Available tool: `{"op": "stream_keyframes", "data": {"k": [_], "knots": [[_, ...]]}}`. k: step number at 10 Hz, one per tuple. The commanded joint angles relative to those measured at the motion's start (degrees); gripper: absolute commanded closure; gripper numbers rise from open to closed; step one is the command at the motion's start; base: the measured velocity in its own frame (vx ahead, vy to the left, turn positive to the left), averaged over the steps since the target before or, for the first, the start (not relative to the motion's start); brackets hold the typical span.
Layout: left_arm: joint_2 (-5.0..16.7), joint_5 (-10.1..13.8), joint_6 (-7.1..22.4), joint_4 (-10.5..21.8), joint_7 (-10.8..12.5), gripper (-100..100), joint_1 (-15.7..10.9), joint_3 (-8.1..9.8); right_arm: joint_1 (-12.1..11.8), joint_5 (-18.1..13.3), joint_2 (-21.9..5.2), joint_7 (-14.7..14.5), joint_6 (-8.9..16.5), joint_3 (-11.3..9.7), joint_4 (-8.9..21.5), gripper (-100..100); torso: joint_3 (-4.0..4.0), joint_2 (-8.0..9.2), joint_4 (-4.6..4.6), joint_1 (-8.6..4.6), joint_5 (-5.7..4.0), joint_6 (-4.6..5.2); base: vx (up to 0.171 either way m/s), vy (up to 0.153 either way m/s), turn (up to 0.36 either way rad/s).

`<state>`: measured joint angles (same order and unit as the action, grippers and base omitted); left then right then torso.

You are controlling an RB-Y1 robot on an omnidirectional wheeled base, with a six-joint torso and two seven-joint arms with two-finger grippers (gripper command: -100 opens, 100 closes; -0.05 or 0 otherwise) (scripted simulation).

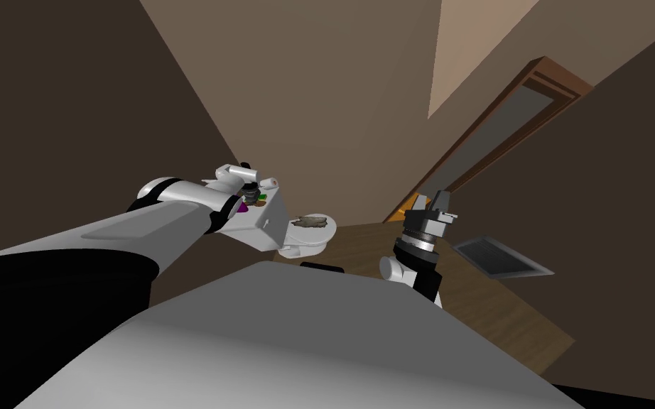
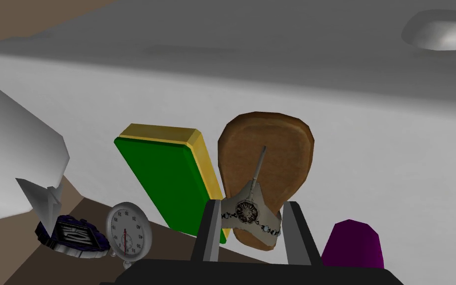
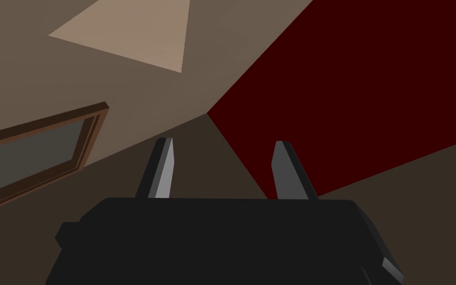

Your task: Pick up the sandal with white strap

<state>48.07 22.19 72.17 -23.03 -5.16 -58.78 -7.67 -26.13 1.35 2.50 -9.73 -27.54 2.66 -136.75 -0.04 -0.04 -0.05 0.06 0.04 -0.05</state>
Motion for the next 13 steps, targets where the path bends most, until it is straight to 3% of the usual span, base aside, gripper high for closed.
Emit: {"op": "stream_keyframes", "data": {"k": [1, 2, 3, 7, 9, 10, 12, 13], "knots": [[0.0, 0.0, 0.0, 0.0, 0.0, 100, 0.0, 0.0, 0.0, 0.0, 0.0, 0.0, 0.0, 0.0, 0.0, 0, 0.0, 0.0, 0.0, 0.0, 0.0, 0.0, 0.0, 0.0, 0.0], [0.0, 0.0, 0.0, 0.0, 0.0, 0, 0.0, 0.0, 0.0, 0.0, 0.0, 0.0, 0.0, 0.0, 0.0, 0, 0.0, 0.0, 0.0, 0.0, 0.0, 0.0, 0.0, 0.0, 0.0], [-1.53, 0.08, 1.48, -1.23, 1.87, 100, -1.04, -1.67, 0.0, 0.0, 0.0, 0.0, 0.0, 0.0, 0.0, 0, 0.0, 0.0, 0.0, 0.0, 0.0, 0.0, -0.011, 0.058, 0.109], [-4.49, 0.42, 5.7, -6.25, 6.31, 100, -2.14, -4.93, 0.0, 0.0, -0.01, 0.0, 0.0, 0.01, 0.0, 0, 0.05, 0.07, 0.03, 0.23, 0.04, -0.03, -0.02, 0.077, 0.078], [-6.7, 0.67, 8.87, -10.01, 9.63, 100, -2.96, -7.37, 0.0, 0.0, -0.01, 0.0, 0.0, 0.01, 0.0, 0, 0.08, 0.11, 0.06, 0.25, 0.0, -0.05, -0.017, 0.084, 0.126], [-6.7, 0.67, 8.87, -8.13, 9.63, 100, -2.96, -7.37, 0.0, 0.0, -0.01, 0.0, 0.0, 0.01, 0.0, 0, 0.06, 0.09, 0.03, 0.24, 0.03, -0.03, -0.015, 0.057, -0.005], [-6.7, 0.67, 8.87, -10.01, 9.63, 100, -2.96, -7.37, 0.0, 0.0, 0.0, 0.0, 0.0, 0.0, 0.0, 0, 0.06, 0.08, 0.04, 0.08, -0.01, -0.03, -0.005, 0.011, 0.001], [-7.44, 0.76, 9.92, -11.27, 10.74, 100, -3.24, -8.18, 0.0, 0.0, 0.0, 0.0, 0.0, 0.0, 0.0, 0, 0.05, 0.06, 0.04, -0.03, -0.03, -0.02, -0.005, 0.014, 0.055]]}}
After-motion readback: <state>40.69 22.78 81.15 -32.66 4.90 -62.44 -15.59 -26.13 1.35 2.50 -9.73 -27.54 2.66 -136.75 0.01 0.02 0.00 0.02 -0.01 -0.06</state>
